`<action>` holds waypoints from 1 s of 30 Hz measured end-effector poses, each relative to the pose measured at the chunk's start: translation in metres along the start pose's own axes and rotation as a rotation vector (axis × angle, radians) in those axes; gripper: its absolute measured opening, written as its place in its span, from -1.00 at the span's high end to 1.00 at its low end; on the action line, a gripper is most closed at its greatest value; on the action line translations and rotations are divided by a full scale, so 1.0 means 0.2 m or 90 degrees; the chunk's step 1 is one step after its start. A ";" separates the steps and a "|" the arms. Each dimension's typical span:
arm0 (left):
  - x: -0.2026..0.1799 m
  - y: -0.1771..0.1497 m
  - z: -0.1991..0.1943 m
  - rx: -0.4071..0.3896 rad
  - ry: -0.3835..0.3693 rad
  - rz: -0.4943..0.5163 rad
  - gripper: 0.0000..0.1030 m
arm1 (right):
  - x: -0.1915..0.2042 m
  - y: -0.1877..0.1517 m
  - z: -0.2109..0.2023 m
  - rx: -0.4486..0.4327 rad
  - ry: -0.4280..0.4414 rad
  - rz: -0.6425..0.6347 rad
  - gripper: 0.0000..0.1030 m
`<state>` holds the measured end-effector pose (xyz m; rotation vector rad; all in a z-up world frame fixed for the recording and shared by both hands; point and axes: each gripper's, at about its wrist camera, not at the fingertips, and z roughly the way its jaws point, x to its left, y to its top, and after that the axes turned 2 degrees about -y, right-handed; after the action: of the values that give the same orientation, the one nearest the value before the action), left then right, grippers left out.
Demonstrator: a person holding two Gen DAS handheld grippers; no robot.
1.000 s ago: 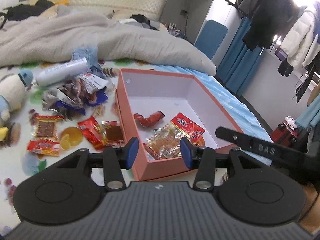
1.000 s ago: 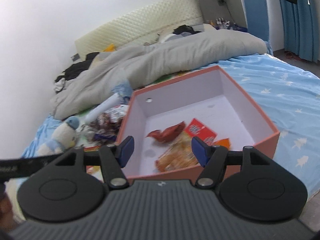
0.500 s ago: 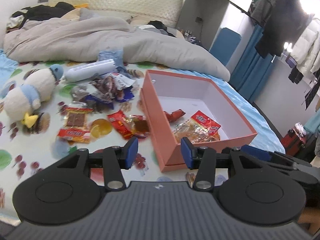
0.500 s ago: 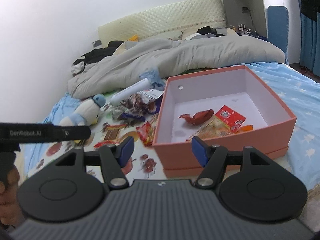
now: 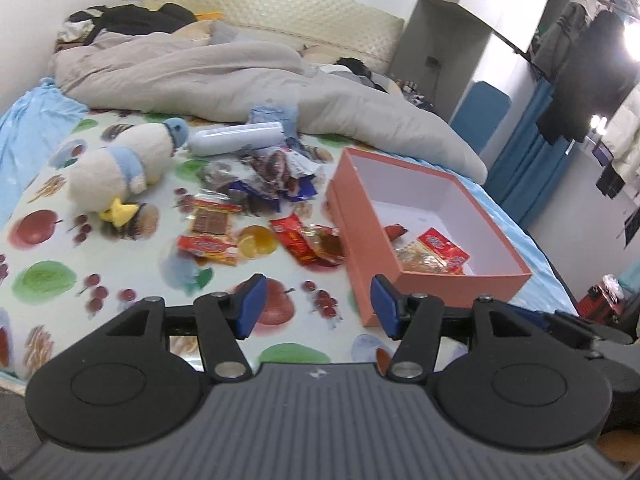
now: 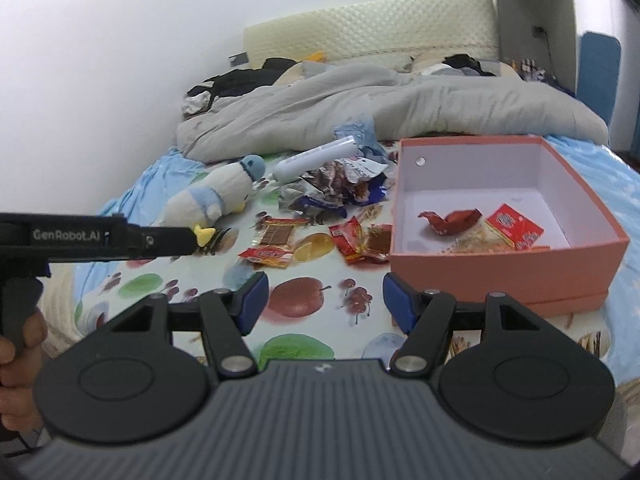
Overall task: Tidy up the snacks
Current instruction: 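Withdraw both tools from the pink box back toward the snack pile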
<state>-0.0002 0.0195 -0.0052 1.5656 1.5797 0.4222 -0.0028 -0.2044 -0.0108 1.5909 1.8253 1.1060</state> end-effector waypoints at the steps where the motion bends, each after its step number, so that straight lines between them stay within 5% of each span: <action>1: 0.02 -0.01 0.00 -0.001 0.003 -0.007 -0.24 | 0.01 0.00 0.01 -0.002 -0.001 -0.005 -0.29; 12: 0.24 -0.05 0.16 0.027 0.051 -0.057 -0.37 | 0.12 -0.03 0.20 0.035 0.017 -0.054 -0.28; 16: 0.34 -0.05 0.32 0.055 0.069 -0.068 -0.43 | 0.17 -0.03 0.33 0.046 0.012 -0.089 -0.27; 19: 0.41 -0.02 0.48 0.085 0.087 -0.063 -0.79 | 0.18 -0.01 0.45 0.052 0.000 -0.098 -0.27; 30: 0.64 0.19 1.08 0.121 0.140 -0.015 -0.97 | 0.22 0.04 0.97 0.108 -0.085 -0.176 0.02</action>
<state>0.2040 0.0762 -0.1435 1.6874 1.8502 0.4541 0.1455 -0.1113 -0.1068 1.4088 2.0177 0.7219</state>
